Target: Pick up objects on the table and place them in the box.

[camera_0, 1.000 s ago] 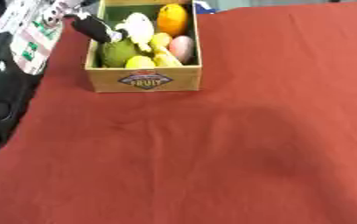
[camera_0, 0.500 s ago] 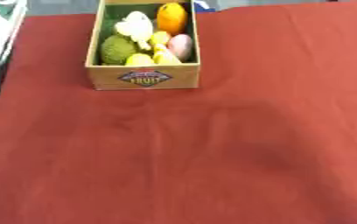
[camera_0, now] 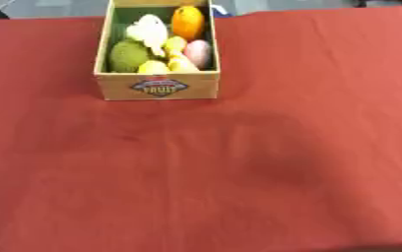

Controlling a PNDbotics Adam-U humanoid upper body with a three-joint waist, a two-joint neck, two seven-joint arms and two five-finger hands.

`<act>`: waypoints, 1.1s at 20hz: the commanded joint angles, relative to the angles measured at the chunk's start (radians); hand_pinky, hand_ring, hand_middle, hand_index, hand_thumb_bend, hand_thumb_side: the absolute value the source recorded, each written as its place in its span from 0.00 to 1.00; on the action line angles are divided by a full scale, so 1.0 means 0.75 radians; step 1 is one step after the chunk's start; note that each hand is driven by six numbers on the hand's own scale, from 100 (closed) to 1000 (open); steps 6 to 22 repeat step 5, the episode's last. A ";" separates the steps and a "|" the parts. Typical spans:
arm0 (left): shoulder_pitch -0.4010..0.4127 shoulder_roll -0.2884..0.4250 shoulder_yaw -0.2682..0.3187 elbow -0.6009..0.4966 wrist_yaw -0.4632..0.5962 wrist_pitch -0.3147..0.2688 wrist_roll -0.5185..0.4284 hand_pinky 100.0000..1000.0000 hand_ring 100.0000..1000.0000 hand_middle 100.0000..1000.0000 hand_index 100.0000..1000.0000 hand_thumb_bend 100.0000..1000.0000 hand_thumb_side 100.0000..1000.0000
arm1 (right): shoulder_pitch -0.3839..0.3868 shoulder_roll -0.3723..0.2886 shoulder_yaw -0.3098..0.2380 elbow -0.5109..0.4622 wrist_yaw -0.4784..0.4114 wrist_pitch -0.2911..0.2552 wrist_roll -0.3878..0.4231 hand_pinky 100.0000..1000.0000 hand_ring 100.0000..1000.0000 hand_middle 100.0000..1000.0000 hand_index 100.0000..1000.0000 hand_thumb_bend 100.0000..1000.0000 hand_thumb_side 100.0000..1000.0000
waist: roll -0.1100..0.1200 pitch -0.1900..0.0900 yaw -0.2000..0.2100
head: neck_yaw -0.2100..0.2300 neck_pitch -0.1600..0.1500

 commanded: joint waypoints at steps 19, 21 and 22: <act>0.118 0.018 0.099 -0.026 0.172 -0.180 0.065 0.93 0.74 0.70 0.85 0.00 0.57 | 0.004 -0.034 -0.025 -0.019 0.027 -0.023 0.006 0.79 0.66 0.67 0.78 0.00 0.56 | -0.014 -0.033 0.003 | -0.002 0.013; 0.118 0.018 0.099 -0.026 0.172 -0.180 0.065 0.93 0.74 0.70 0.85 0.00 0.57 | 0.004 -0.034 -0.025 -0.019 0.027 -0.023 0.006 0.79 0.66 0.67 0.78 0.00 0.56 | -0.014 -0.033 0.003 | -0.002 0.013; 0.118 0.018 0.099 -0.026 0.172 -0.180 0.065 0.93 0.74 0.70 0.85 0.00 0.57 | 0.004 -0.034 -0.025 -0.019 0.027 -0.023 0.006 0.79 0.66 0.67 0.78 0.00 0.56 | -0.014 -0.033 0.003 | -0.002 0.013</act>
